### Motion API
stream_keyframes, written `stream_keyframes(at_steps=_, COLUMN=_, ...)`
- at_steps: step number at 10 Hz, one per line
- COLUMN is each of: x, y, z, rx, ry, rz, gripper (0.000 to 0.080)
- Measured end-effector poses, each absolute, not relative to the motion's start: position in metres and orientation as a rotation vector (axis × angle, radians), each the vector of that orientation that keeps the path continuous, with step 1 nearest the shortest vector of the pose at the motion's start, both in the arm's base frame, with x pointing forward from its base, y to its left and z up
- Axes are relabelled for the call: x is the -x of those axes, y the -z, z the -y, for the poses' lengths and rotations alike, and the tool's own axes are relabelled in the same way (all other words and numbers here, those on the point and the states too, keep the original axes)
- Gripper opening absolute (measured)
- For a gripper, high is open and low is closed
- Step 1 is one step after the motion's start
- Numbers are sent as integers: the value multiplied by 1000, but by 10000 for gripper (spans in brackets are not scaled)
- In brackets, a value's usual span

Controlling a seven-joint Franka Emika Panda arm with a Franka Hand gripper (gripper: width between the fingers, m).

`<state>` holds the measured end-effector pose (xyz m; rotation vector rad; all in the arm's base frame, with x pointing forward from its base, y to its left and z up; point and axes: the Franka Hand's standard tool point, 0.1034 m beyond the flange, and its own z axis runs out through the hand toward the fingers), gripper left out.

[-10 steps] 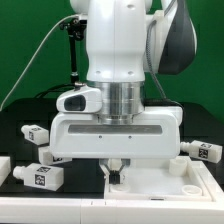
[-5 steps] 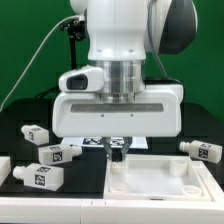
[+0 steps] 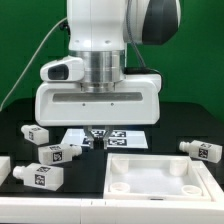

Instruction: Assemble one leg

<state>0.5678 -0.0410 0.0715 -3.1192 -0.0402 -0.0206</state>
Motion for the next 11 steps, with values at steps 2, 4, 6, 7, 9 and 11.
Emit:
stream_keyframes(at_steps=2, x=-568, y=-71, z=41, rx=3119, ry=20, rz=40, gripper=0)
stream_keyframes(at_steps=4, x=-568, y=-71, z=41, rx=3119, ry=19, rz=40, gripper=0)
stream_keyframes(at_steps=6, x=-567, y=-71, z=41, rx=3119, ry=19, rz=40, gripper=0)
stream_keyframes(at_steps=7, x=-567, y=-71, z=41, rx=3119, ry=18, rz=40, gripper=0)
stream_keyframes(at_steps=9, x=-567, y=-70, z=41, rx=3119, ry=17, rz=40, gripper=0)
stream_keyframes(at_steps=11, x=-567, y=-70, z=41, rx=3119, ry=16, rz=40, gripper=0)
